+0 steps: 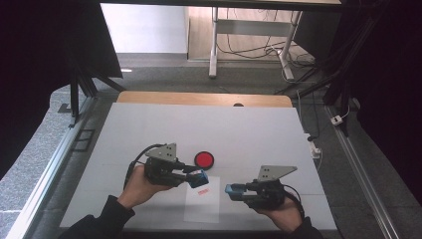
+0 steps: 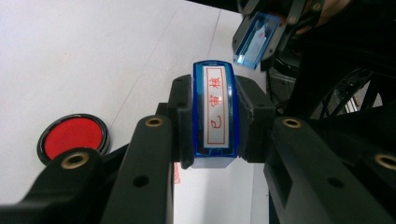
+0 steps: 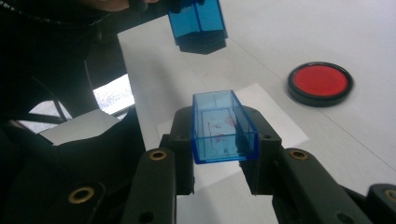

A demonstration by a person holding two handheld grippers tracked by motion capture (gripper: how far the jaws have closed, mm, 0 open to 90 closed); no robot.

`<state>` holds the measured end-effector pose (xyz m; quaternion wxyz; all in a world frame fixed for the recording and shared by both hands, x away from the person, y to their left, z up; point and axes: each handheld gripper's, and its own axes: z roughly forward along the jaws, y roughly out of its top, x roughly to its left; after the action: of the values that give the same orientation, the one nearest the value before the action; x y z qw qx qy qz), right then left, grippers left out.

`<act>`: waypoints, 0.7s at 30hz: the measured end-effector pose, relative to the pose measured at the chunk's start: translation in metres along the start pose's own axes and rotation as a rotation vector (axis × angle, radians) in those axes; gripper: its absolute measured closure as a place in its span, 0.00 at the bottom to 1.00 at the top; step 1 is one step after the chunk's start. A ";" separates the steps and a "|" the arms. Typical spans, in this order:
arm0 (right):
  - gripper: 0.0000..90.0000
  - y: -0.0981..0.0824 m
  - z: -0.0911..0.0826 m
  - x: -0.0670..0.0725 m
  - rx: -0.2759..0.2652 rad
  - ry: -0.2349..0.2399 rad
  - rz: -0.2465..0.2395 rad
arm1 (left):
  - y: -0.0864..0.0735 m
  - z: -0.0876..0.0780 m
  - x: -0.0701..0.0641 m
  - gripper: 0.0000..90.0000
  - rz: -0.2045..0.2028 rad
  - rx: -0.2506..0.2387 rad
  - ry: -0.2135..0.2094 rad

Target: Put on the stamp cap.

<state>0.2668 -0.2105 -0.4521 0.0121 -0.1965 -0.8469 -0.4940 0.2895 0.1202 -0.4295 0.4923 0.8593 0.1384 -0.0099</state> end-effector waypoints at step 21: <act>0.76 0.017 0.048 -0.003 0.023 0.131 -0.110 | 0.004 -0.009 -0.005 0.78 0.078 -0.067 -0.063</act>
<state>0.2842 -0.1639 -0.4632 0.0427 -0.1169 -0.8593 -0.4961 0.2847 0.1246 -0.4212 0.5250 0.8463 0.0894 -0.0130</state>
